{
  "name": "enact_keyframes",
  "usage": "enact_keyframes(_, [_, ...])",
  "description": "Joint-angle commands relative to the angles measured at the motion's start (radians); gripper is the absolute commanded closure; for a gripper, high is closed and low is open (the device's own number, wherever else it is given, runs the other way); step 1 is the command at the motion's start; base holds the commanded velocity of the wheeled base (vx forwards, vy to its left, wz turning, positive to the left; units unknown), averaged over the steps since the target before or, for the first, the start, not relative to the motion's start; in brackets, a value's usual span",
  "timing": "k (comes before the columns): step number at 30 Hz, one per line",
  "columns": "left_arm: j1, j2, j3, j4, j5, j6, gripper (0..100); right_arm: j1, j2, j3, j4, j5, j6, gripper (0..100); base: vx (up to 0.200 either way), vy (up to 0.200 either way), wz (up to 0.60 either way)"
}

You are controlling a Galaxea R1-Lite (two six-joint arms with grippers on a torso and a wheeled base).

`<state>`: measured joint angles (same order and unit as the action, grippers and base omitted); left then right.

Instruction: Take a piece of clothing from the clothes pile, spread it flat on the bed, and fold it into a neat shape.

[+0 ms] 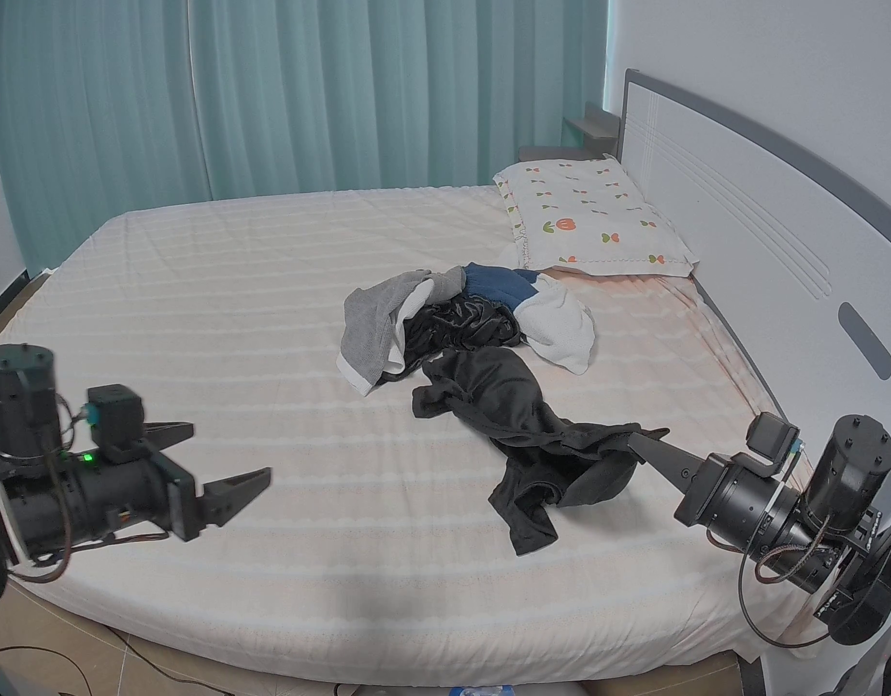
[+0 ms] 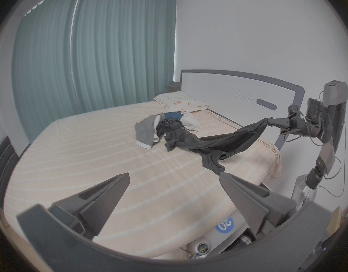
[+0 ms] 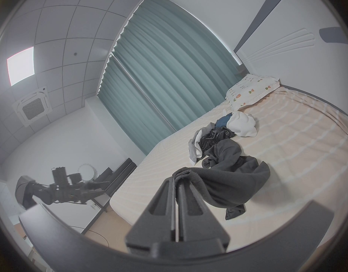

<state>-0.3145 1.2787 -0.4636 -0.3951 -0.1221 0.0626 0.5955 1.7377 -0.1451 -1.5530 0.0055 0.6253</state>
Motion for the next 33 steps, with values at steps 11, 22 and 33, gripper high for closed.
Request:
enact_keyframes(11, [-0.328, 0.622, -0.299, -0.202, 0.125, -0.135, 0, 0.153, -0.047, -0.088, 0.044, -0.006, -0.093, 100, 0.000, 0.000, 0.00])
enact_keyframes(22, [-0.350, 0.783, -0.472, -0.202, 0.130, -0.135, 0, 0.187, -0.122, -0.128, 0.093, -0.004, -0.157, 100, 0.000, 0.000, 0.00])
enact_keyframes(33, [-0.327, 0.919, -0.659, -0.186, 0.124, -0.225, 0, 0.181, -0.167, -0.152, 0.094, -0.004, -0.159, 100, 0.000, 0.000, 0.00])
